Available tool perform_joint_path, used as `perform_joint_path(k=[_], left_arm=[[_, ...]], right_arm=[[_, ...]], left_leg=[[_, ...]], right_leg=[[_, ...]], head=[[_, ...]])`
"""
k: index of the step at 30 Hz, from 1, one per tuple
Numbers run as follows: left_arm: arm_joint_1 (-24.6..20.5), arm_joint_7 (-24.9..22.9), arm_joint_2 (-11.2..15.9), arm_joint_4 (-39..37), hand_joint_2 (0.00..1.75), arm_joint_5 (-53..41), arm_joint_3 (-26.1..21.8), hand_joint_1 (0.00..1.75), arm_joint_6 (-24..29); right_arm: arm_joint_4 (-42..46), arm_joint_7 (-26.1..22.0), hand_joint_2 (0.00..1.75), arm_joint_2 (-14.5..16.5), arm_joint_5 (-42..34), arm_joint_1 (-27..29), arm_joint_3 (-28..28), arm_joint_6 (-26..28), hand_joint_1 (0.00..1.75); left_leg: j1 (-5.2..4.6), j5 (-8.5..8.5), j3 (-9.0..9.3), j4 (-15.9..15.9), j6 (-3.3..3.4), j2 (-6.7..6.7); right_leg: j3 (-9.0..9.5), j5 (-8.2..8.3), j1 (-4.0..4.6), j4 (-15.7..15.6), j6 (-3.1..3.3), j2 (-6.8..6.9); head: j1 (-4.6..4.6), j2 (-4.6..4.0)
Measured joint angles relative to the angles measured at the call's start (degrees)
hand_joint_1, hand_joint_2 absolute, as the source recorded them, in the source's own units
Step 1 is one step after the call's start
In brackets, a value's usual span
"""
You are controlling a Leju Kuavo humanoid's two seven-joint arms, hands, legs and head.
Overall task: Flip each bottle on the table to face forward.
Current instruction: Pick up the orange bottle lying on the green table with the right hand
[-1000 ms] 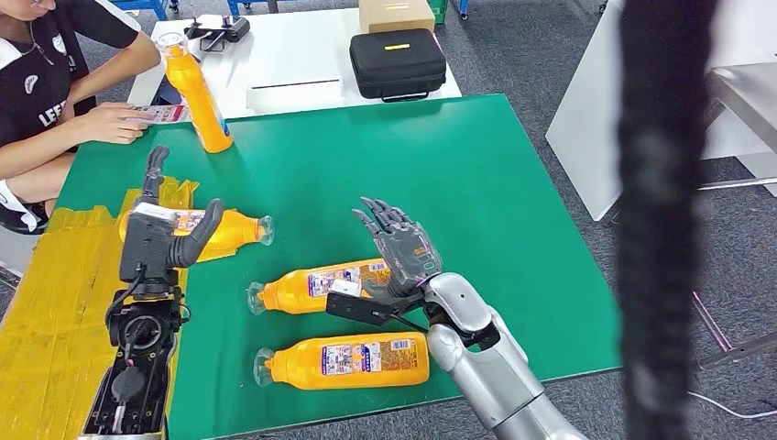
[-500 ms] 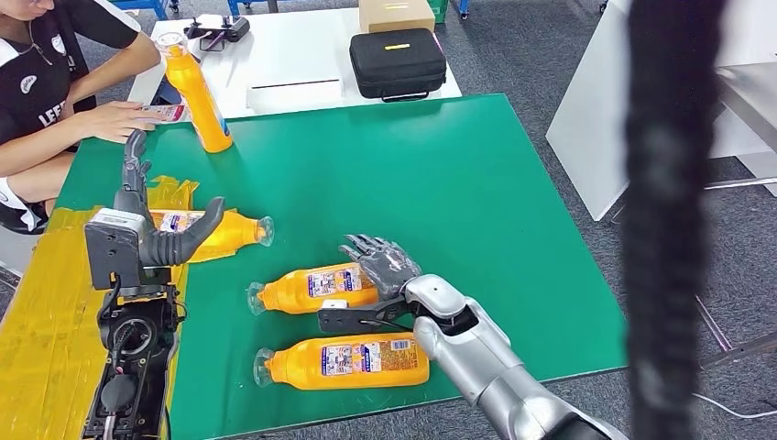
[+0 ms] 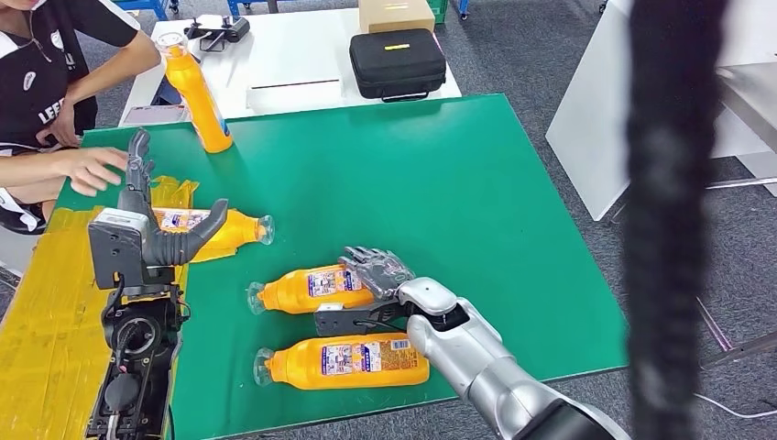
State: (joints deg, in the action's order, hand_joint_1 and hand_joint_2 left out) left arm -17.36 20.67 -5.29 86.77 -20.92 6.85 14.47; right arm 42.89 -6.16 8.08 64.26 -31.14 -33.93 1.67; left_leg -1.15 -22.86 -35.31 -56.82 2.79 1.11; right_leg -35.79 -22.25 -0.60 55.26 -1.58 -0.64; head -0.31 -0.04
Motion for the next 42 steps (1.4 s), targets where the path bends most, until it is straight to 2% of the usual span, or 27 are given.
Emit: perform_joint_path(k=[2,3,4,13,17,23,28,31,33,37,42], left_arm=[[-0.1,0.0,-0.1,-0.2,1.75,0.1,0.3,0.0,0.0],[-0.1,0.0,-0.2,-0.3,1.75,0.1,0.4,0.0,0.0],[-0.2,0.0,-0.2,-0.4,1.75,0.1,0.6,0.0,0.0],[-0.6,0.0,-0.6,-1.1,1.75,0.2,1.0,0.0,0.0],[-0.7,0.0,-0.6,-1.7,1.75,0.2,1.2,0.0,0.0],[-0.4,0.0,-0.8,-2.1,1.75,0.2,1.2,0.0,0.3],[0.2,0.1,-0.8,-2.1,1.75,0.4,1.1,0.0,0.6],[0.3,0.2,-0.8,-2.1,1.75,0.7,1.1,0.0,0.5],[0.3,0.4,-0.8,-2.1,1.75,1.2,1.1,0.0,0.2],[0.1,1.0,-0.7,-2.6,1.75,3.1,1.2,0.0,-1.5],[-0.3,0.8,-0.6,-4.3,1.75,6.4,2.3,0.0,-7.0]], right_arm=[[-2.2,1.3,1.75,0.4,0.0,-1.1,0.0,-0.5,1.3],[-3.3,1.9,1.75,0.6,0.1,-1.7,-0.1,-0.7,1.61],[-4.2,2.3,1.75,0.8,0.2,-2.2,-0.1,-0.9,1.69],[-8.7,3.3,1.75,1.8,0.2,-4.7,-0.2,-1.0,1.75],[-9.6,3.6,1.75,1.9,-0.1,-4.9,-0.2,1.2,1.75],[-9.1,3.9,1.75,2.1,-3.0,-3.2,1.7,11.4,1.75],[-3.4,2.7,1.75,2.1,-5.4,-0.3,5.1,22.0,1.75],[0.0,1.3,1.75,2.0,-6.8,1.0,7.0,25.1,1.75],[2.3,-1.0,1.75,2.0,-8.8,2.2,8.2,27.8,1.75],[8.1,-9.6,1.75,2.1,-16.0,5.2,10.6,35.8,1.75],[13.7,-20.8,1.75,3.1,-22.1,8.6,14.2,38.2,1.75]], left_leg=[[0.0,0.0,0.02,0.0,0.0,-0.01],[0.0,0.0,0.03,0.0,0.0,-0.01],[0.0,0.0,0.04,0.0,0.0,-0.01],[-0.01,0.0,0.19,0.0,0.0,-0.01],[-0.01,0.01,0.23,0.0,0.0,-0.02],[0.0,0.01,0.15,0.0,0.0,0.01],[-0.01,0.01,0.09,0.0,0.0,-0.02],[-0.01,0.01,0.07,0.0,0.0,0.0],[-0.01,0.01,0.05,0.0,0.0,0.01],[-0.01,0.01,0.03,0.0,0.0,0.02],[-0.01,0.01,0.02,0.0,0.0,0.0]], right_leg=[[0.01,0.0,0.0,0.0,0.0,0.0],[0.01,0.0,0.0,0.0,0.0,0.0],[0.02,0.0,0.0,0.0,0.0,0.0],[0.17,0.0,0.0,0.0,0.0,0.0],[0.21,0.01,0.0,0.0,0.0,-0.01],[0.17,0.01,0.0,0.0,0.0,0.01],[0.09,0.01,0.0,0.0,0.0,0.0],[0.06,0.01,0.0,0.0,0.01,0.0],[0.05,0.01,0.0,0.0,0.01,0.0],[0.02,0.01,-0.01,0.0,0.01,0.01],[0.0,0.01,0.0,0.0,0.01,0.0]], head=[[0.0,0.0],[0.0,0.0],[0.0,0.0],[0.02,0.0],[0.01,0.0],[0.02,0.0],[0.01,0.0],[0.0,0.0],[0.01,0.0],[0.01,0.0],[0.0,0.0]])
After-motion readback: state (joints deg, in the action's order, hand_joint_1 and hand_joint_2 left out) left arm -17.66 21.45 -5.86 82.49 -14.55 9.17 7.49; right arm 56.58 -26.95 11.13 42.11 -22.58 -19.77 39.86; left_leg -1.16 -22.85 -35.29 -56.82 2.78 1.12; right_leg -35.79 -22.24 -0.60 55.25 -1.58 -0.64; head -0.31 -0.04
